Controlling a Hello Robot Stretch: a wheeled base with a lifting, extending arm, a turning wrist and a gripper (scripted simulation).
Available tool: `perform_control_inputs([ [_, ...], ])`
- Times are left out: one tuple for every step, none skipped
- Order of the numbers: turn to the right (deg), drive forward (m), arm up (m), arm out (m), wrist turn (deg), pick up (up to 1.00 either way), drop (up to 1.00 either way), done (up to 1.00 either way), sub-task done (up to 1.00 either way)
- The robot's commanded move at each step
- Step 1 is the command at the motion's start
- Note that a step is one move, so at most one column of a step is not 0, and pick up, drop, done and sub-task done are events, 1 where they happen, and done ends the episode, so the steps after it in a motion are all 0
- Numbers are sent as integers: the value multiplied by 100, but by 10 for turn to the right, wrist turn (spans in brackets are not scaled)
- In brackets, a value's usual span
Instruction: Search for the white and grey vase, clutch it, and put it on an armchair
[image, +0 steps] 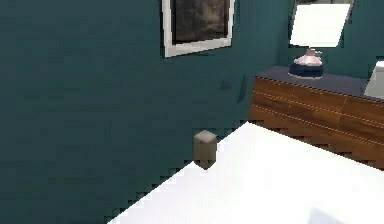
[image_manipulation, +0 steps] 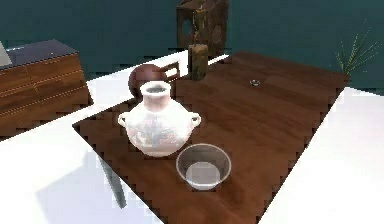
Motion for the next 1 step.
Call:
perform_control_inputs([
  [0, 0, 38, 0, 0, 0, 0, 0, 0],
])
